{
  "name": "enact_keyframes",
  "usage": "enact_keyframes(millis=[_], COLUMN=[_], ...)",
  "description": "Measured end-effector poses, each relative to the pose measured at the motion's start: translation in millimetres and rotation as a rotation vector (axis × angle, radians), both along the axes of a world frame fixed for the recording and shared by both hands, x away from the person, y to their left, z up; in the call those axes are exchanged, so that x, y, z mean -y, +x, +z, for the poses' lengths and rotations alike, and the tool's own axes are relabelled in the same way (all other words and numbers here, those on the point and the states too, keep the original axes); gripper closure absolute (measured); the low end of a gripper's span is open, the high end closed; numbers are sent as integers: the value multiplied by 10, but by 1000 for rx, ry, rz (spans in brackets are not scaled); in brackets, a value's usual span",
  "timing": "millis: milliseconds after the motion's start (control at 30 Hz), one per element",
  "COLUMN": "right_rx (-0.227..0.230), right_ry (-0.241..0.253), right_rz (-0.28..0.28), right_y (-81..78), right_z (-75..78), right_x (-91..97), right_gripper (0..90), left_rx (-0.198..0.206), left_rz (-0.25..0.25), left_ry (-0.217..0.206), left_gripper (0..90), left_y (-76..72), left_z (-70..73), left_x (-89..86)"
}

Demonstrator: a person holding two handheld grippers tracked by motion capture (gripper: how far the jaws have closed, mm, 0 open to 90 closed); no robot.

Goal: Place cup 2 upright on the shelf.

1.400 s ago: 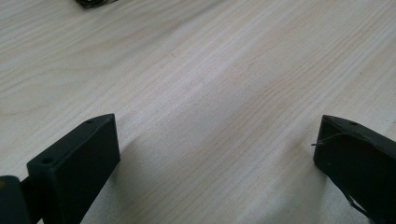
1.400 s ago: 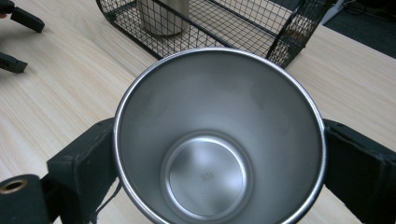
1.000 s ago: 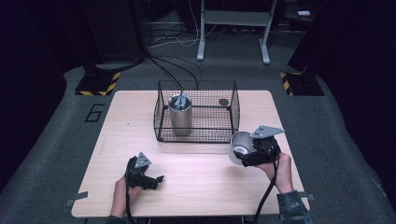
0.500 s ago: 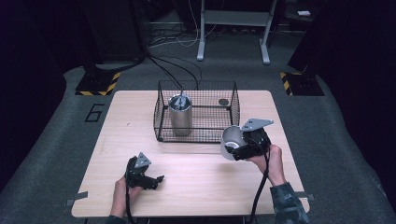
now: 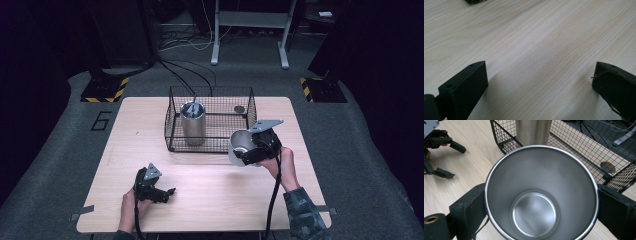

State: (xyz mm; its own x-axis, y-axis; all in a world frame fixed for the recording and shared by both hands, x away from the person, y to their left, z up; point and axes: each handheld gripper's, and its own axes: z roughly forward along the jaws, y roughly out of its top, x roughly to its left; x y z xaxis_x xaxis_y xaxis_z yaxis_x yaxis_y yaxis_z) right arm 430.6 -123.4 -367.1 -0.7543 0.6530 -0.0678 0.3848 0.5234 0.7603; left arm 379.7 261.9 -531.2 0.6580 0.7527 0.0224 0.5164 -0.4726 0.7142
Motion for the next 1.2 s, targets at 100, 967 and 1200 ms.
enact_keyframes(millis=[100,967,1200], right_rx=[7,46,43], right_ry=[-6,7,7], right_rz=[14,12,4], right_y=[40,396,501], right_z=[41,349,391], right_x=[-35,-208,-262], right_gripper=[59,59,59], left_rx=[4,0,0], left_rz=[0,1,0], left_ry=[0,-1,0], left_gripper=[4,4,4], left_y=[2,0,0], left_z=[-1,0,0], left_x=[0,0,0])
